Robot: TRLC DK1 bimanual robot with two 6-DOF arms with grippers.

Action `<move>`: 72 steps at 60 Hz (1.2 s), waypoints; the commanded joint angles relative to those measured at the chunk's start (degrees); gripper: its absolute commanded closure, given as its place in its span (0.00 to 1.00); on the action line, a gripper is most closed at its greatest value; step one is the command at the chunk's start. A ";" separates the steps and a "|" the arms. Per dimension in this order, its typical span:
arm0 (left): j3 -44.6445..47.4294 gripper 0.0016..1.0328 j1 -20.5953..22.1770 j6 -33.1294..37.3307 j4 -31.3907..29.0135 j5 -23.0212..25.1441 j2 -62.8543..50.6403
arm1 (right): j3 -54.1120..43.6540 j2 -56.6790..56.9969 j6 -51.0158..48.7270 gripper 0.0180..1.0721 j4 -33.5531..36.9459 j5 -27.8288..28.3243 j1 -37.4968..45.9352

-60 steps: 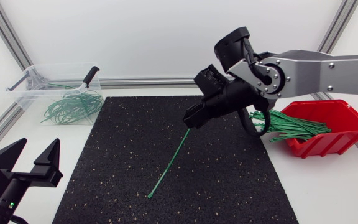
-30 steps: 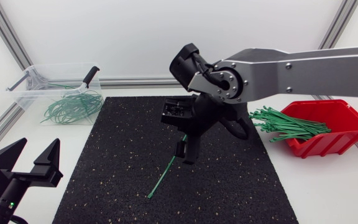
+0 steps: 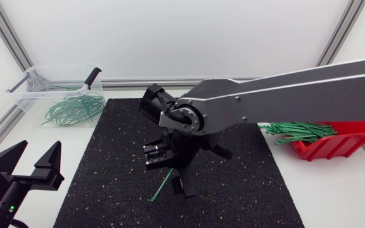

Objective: Take a green cable tie from the red box, thread the tail through the head to close it, then place it in the transparent bin on the left.

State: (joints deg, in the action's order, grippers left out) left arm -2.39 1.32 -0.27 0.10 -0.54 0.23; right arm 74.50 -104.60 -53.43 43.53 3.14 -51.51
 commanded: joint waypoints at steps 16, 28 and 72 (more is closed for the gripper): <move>2.13 0.04 0.44 -1.31 -1.50 -0.17 0.39 | 2.58 -5.79 -3.00 0.27 0.94 0.47 -5.27; 2.13 0.04 0.35 -1.31 -1.50 -0.17 0.39 | 4.34 -8.78 -3.44 0.36 0.77 0.99 -7.12; 2.13 0.04 0.35 -1.31 -1.50 -0.17 0.39 | 8.56 -14.06 -5.46 0.58 3.23 1.87 -8.44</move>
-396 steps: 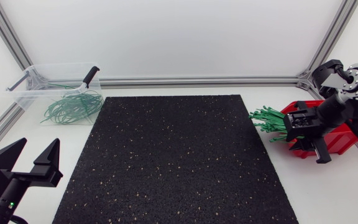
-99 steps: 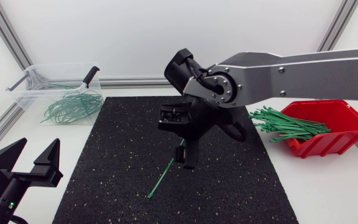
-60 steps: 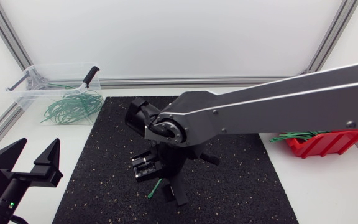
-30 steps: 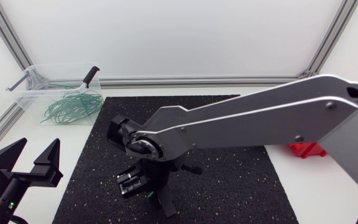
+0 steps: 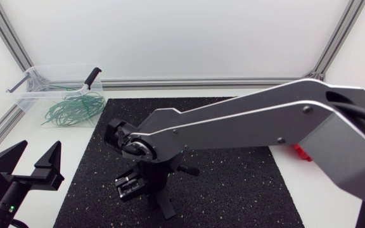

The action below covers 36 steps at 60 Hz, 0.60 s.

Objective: Take a green cable tie from the red box, thread the tail through the head to close it, then place it in the transparent bin on the left.

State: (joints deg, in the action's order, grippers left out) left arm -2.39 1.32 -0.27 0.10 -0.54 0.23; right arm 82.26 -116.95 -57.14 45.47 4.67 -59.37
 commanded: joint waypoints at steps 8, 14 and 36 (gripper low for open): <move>2.13 0.04 0.44 -1.31 -1.50 -0.17 0.39 | 1.15 -2.15 -2.01 0.60 1.28 0.34 -0.57; 2.13 0.04 0.35 -1.31 -1.50 -0.17 0.39 | 1.33 -2.32 -2.27 0.60 1.46 0.26 -0.65; 2.13 0.04 0.44 -1.31 -1.50 -0.17 0.39 | 2.73 -2.59 -5.70 0.60 3.48 -0.27 -1.01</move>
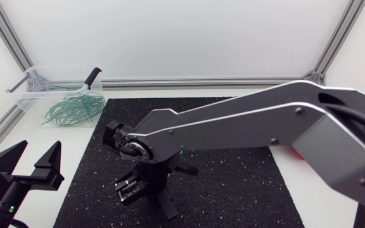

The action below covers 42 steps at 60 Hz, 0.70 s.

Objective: Take a green cable tie from the red box, thread the tail through the head to close it, then place it in the transparent bin on the left.

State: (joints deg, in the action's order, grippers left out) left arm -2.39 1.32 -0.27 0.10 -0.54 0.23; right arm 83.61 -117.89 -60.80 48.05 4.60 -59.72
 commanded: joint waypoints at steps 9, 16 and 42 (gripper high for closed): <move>2.13 0.04 0.44 -1.31 -1.50 -0.17 0.39 | 3.22 -2.79 -3.28 0.60 2.84 -0.56 -0.83; 2.13 0.04 0.44 -1.31 -1.50 -0.17 0.39 | 3.49 -3.32 -4.95 0.61 3.54 -1.17 -1.18; 2.13 0.04 0.44 -1.31 -1.50 -0.17 0.39 | 3.22 -3.84 -11.01 0.62 3.63 -3.81 -1.71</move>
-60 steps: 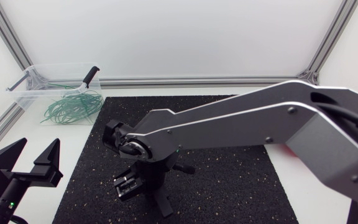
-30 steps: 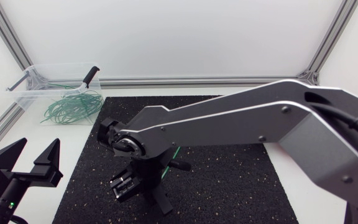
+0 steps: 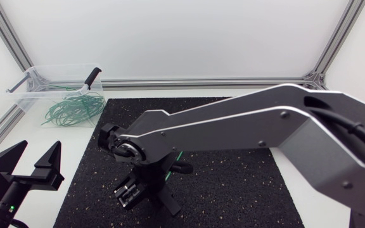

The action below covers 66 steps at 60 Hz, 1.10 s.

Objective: Take a green cable tie from the red box, thread the tail through the head to close it, then place it in the transparent bin on the left.

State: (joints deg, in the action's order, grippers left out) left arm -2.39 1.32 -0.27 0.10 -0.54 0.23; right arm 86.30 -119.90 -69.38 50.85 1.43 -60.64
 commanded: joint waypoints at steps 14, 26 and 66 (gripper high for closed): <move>2.13 0.04 0.52 -1.31 -1.50 -0.17 0.39 | 1.50 -2.01 -3.92 0.62 1.36 -1.26 -1.58; 2.13 0.04 0.52 -1.31 -1.50 -0.17 0.39 | 3.70 -2.89 -4.62 0.62 2.76 -1.61 -1.67; 2.13 0.04 0.70 -1.31 -1.50 -0.17 0.39 | 7.92 -3.24 -4.88 0.90 9.18 -0.82 -1.67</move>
State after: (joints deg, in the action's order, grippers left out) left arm -2.39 1.32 -0.27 0.10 -0.54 0.23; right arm 92.31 -123.13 -73.76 58.06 0.03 -61.84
